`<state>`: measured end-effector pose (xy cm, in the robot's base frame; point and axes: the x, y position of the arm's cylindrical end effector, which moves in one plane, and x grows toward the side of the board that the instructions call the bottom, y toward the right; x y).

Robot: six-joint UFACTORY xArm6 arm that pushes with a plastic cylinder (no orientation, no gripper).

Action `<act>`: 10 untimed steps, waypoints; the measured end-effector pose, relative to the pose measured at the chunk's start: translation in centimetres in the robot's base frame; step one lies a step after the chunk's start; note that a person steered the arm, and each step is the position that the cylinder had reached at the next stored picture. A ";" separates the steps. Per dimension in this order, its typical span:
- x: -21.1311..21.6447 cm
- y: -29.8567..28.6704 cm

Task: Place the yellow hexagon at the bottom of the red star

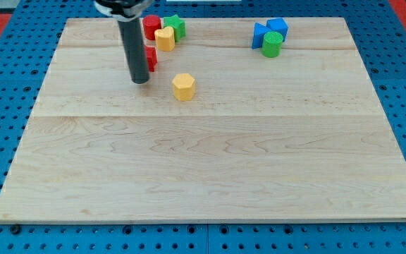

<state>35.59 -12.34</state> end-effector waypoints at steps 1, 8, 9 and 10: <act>-3.2 1.4; 4.6 10.2; 5.0 7.9; -0.3 4.0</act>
<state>35.34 -8.34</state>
